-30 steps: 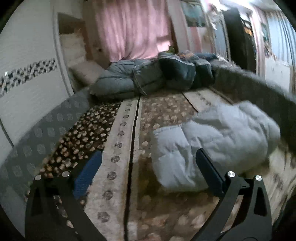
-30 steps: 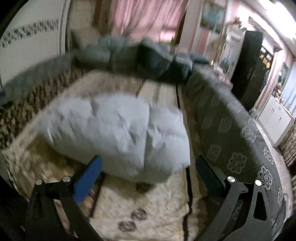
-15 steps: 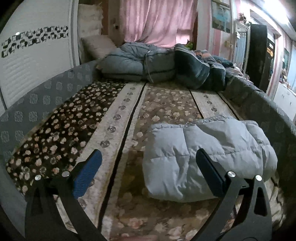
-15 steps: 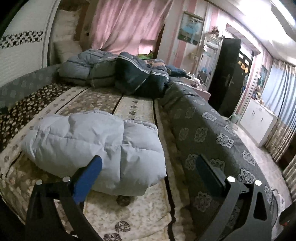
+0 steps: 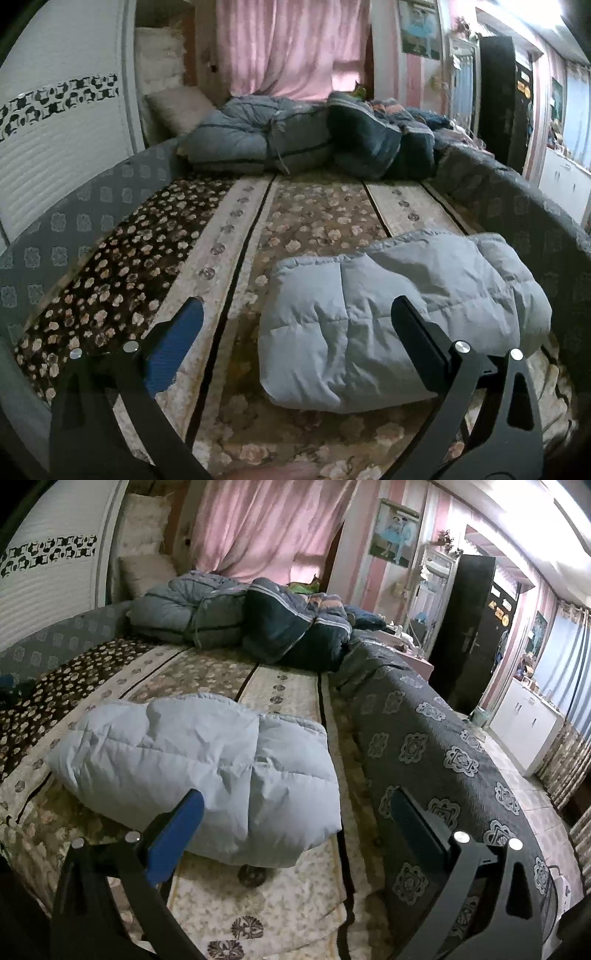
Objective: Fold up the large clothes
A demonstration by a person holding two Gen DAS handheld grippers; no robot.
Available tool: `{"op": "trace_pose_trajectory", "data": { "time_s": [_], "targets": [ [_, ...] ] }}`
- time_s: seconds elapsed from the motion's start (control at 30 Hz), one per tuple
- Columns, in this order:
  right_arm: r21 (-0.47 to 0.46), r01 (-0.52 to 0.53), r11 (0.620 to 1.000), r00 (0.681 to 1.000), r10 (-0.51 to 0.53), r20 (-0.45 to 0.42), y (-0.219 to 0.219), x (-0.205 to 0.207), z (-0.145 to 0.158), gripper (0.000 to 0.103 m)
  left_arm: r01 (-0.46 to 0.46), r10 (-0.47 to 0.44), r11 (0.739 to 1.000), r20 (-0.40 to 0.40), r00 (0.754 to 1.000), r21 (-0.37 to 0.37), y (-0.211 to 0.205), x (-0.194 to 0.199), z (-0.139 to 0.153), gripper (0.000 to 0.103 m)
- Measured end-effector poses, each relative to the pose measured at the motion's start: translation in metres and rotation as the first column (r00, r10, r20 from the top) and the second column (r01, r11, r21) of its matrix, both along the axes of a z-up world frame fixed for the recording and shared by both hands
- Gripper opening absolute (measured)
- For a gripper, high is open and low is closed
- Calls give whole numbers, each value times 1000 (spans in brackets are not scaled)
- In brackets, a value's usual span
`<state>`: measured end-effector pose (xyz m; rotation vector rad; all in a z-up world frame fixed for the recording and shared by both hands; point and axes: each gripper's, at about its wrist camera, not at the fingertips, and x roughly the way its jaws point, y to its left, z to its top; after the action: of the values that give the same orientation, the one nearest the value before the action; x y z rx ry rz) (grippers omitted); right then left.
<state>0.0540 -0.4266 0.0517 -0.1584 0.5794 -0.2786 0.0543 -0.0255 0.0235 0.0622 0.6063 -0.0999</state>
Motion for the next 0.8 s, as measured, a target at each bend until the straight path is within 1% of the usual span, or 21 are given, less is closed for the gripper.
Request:
{"op": "trace_pose_trajectory", "data": {
  "time_s": [0.1, 0.17, 0.2, 0.27, 0.3, 0.43, 0.5, 0.57, 0.63, 0.8],
  "targets": [
    [36, 13, 999, 1000, -13, 8, -7, -2, 0, 101, 4, -7, 999, -55, 998, -45, 7, 8, -8, 100],
    [69, 24, 997, 1000, -24, 5, -13, -2, -2, 101, 10, -15, 999, -87, 996, -52, 11, 11, -15, 100],
    [81, 29, 996, 1000, -29, 1, -15, -3, -3, 101, -6, 4, 1000, -90, 996, -26, 12, 12, -18, 100],
    [106, 30, 994, 1000, -29, -7, -20, -5, -5, 101, -56, 58, 998, -49, 997, 37, 16, 9, -17, 100],
    [117, 26, 993, 1000, -24, -16, -21, -5, -7, 101, -74, 76, 996, -39, 996, 46, 19, 7, -17, 100],
    [131, 19, 991, 999, -15, -29, -24, -10, -10, 101, -115, 116, 993, -44, 992, 12, 30, 2, -14, 100],
    [134, 6, 991, 1000, -2, -30, -24, -12, -11, 101, -122, 122, 993, -49, 991, 12, 30, 0, -14, 100],
    [128, -10, 992, 999, 15, -39, -23, -14, -12, 101, -124, 126, 992, -59, 990, 27, 28, -3, -16, 100],
    [125, -7, 992, 999, 13, -46, -27, -14, -14, 101, -117, 119, 993, -72, 990, 23, 26, -6, -17, 100],
    [183, 5, 983, 999, 2, -38, -36, -15, -12, 101, -105, 105, 994, -81, 991, 11, 18, -12, -17, 100]
  ]
}}
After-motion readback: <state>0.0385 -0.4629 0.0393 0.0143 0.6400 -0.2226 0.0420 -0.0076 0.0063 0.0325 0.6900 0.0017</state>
